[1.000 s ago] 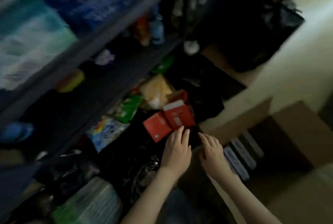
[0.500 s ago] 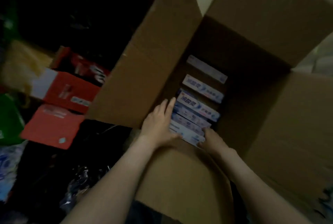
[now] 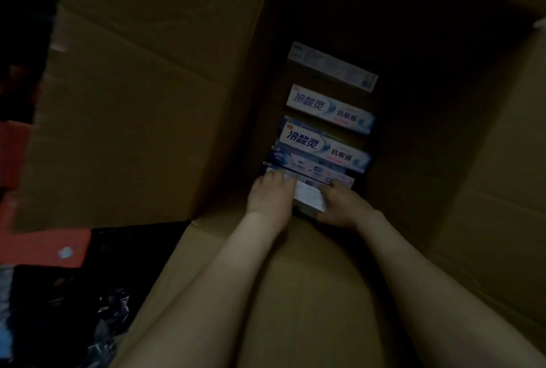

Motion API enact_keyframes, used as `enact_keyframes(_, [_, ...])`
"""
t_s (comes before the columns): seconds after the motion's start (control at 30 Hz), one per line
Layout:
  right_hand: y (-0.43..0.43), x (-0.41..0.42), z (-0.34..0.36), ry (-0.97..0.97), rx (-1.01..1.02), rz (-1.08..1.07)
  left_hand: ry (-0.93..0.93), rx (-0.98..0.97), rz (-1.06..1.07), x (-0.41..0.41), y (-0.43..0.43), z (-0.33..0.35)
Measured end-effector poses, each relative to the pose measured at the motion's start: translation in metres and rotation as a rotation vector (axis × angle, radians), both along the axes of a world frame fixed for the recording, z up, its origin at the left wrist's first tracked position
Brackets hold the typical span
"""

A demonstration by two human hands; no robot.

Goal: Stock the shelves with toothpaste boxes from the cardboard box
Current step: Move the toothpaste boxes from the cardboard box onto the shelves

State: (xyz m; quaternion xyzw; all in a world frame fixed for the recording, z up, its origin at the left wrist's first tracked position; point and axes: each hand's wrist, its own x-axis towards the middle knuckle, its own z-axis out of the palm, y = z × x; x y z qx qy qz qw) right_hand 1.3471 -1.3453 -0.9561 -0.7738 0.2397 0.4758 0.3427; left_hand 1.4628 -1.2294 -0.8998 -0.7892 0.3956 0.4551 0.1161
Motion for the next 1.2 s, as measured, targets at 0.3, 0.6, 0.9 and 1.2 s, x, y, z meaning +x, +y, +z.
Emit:
enact_keyframes(0.3, [-0.044, 0.045, 0.232, -0.009, 0.416, -0.682, -0.122, -0.280, 0.019, 0.044, 0.022, 0.181])
enact_keyframes(0.6, [-0.011, 0.110, 0.497, 0.188, 0.764, -0.774, -0.553, -0.823, -0.115, 0.092, 0.081, 0.418])
enact_keyframes(0.9, [0.065, 0.170, 0.660, -0.126, 0.664, -0.404, -0.116, -0.520, 0.538, 0.103, 0.225, 0.592])
enact_keyframes(1.2, [0.220, 0.220, 0.711, -0.541, 0.642, -0.111, -0.139, -0.456, 0.960, 0.071, 0.365, 0.679])
